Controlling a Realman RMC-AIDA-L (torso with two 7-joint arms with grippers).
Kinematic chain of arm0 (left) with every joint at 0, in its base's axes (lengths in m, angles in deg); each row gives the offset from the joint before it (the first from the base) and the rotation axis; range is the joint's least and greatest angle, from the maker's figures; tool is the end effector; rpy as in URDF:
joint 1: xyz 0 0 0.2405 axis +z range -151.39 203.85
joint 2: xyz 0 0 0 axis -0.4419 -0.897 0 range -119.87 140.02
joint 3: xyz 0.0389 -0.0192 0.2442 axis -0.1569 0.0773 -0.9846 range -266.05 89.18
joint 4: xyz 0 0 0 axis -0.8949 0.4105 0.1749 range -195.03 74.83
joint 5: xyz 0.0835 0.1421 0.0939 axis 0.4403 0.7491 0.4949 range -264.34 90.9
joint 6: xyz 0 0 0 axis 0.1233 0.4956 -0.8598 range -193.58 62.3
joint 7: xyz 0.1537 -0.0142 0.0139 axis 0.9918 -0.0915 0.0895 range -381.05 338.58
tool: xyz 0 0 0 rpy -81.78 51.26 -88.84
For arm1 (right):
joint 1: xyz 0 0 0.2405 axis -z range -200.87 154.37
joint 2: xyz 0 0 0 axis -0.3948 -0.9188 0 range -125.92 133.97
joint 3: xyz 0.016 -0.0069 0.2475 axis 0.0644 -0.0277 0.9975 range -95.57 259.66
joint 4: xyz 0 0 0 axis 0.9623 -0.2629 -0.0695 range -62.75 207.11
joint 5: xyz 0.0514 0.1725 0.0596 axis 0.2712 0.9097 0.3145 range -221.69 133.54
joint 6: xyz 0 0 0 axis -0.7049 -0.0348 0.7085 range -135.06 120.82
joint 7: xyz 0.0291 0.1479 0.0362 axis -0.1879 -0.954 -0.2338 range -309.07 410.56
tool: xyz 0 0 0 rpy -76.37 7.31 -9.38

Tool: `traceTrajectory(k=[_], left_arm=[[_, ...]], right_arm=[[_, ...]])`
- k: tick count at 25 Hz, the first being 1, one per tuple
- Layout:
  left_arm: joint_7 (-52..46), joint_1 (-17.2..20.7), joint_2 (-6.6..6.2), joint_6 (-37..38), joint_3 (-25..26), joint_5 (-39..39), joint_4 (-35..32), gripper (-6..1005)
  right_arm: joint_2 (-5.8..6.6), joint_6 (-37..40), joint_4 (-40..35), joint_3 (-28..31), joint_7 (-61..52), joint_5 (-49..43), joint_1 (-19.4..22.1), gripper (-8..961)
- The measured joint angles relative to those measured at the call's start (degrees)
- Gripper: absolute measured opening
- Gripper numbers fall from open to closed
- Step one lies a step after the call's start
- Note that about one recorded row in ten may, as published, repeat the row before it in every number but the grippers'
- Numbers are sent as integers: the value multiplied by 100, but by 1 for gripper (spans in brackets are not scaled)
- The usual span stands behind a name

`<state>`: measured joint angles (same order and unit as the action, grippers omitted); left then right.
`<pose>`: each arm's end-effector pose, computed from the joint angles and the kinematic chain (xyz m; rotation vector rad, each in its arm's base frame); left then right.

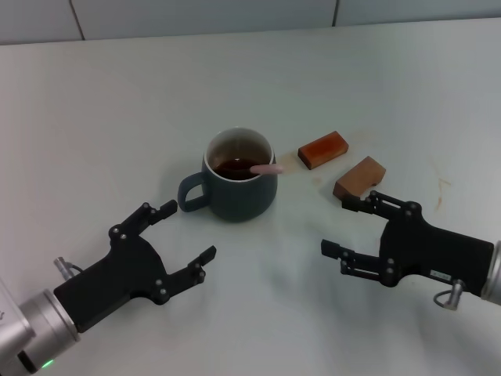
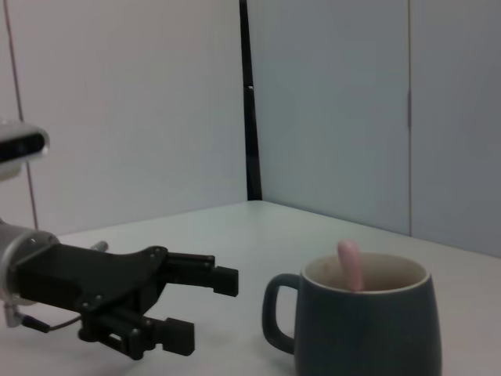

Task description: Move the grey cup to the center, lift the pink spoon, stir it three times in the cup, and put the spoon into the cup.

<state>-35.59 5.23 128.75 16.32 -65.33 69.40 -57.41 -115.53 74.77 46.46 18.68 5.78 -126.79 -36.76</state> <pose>-0.2782 0.2310 -0.0764 -2.3944 -0.1947 -0.7774 0.2833 0.2387 -0.0474 -2.5314 0.3817 0.7850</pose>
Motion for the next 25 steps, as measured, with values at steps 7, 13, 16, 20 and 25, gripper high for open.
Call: traceTrajectory(k=[7, 13, 16, 20, 25], left_arm=[[2, -17, -2, -85, -28, 3, 56, 852], [3, -19, -3, -343, 8, 2, 213, 852], [3, -18, -2, -410, 17, -14, 257, 852], [3, -18, -2, -419, 18, -31, 258, 852], [1, -18, -2, -419, 18, -38, 259, 852]], right_arm=[[-5, -137, 531, 1, 433, 381, -273, 771], [-11, -299, 730, 0, 521, 464, -420, 771], [-16, -310, 1018, -28, 790, 694, -534, 770], [-16, -310, 1199, -28, 878, 803, -629, 770], [-14, -318, 1210, -26, 880, 806, -660, 770]])
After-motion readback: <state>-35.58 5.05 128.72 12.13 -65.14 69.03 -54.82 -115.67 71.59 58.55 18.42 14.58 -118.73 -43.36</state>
